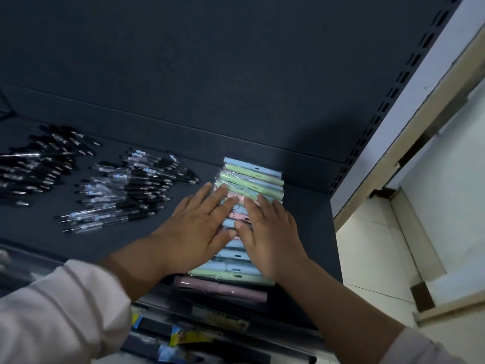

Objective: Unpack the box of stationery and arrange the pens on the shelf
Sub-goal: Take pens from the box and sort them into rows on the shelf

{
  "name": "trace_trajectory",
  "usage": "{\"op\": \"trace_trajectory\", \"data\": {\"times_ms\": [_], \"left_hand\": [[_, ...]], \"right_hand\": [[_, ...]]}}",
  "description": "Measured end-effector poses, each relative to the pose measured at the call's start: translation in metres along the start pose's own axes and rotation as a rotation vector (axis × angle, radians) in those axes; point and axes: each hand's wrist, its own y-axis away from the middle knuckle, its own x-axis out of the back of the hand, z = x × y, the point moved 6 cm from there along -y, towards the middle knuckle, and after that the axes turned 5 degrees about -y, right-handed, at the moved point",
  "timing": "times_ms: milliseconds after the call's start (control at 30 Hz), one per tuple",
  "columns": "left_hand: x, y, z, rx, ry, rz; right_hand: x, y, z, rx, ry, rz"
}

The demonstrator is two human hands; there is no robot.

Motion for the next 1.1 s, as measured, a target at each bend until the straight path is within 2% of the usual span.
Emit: {"op": "trace_trajectory", "data": {"times_ms": [100, 233, 433, 600, 767, 1100], "left_hand": [[0.006, 0.014, 0.007, -0.070, 0.000, -0.031], [-0.003, 0.025, 0.006, -0.153, -0.136, -0.096], [-0.006, 0.020, 0.001, -0.183, -0.189, -0.041], [0.013, 0.032, -0.009, -0.215, -0.067, 0.044], [0.035, 0.062, -0.058, -0.174, -0.120, 0.126], [0.043, 0.133, -0.186, 0.012, -0.098, 0.090]], "right_hand": [[0.006, 0.005, -0.006, 0.027, 0.031, 0.051], [-0.003, 0.013, -0.015, 0.058, 0.058, 0.026], [-0.007, 0.012, -0.017, 0.014, 0.110, 0.034], [0.007, 0.019, -0.036, -0.091, 0.136, 0.073], [0.017, 0.029, -0.079, -0.139, 0.110, 0.127], [-0.013, 0.013, -0.201, -0.038, -0.006, 0.147]]}}
